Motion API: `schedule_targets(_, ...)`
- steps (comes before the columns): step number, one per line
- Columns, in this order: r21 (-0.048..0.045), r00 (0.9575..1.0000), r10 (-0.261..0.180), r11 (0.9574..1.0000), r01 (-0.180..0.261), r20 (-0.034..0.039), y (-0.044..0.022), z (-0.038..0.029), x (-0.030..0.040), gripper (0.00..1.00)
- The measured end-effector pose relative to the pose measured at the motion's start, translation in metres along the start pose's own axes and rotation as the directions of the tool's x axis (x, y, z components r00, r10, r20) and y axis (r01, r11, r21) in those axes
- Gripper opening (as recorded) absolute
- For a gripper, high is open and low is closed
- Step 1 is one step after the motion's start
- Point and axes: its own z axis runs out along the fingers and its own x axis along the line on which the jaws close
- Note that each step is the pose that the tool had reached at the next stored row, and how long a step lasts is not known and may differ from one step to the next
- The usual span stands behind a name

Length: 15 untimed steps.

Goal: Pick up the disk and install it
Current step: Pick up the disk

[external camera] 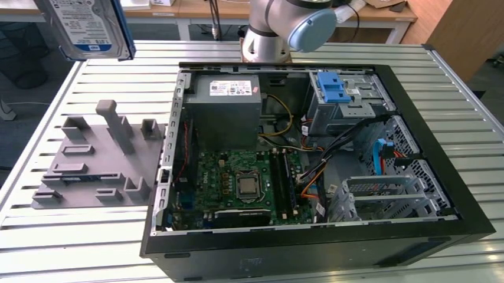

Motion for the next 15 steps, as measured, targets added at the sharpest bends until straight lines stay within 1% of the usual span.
schedule_targets(6, 0.0, 1.0, 0.0, 1.0, 0.0, 0.0, -0.0028, 0.0, 0.0, 0.36)
schedule_targets(15, 0.0, 1.0, 0.0, 1.0, 0.0, 0.0, -0.01, -0.0001, 0.0001, 0.36)
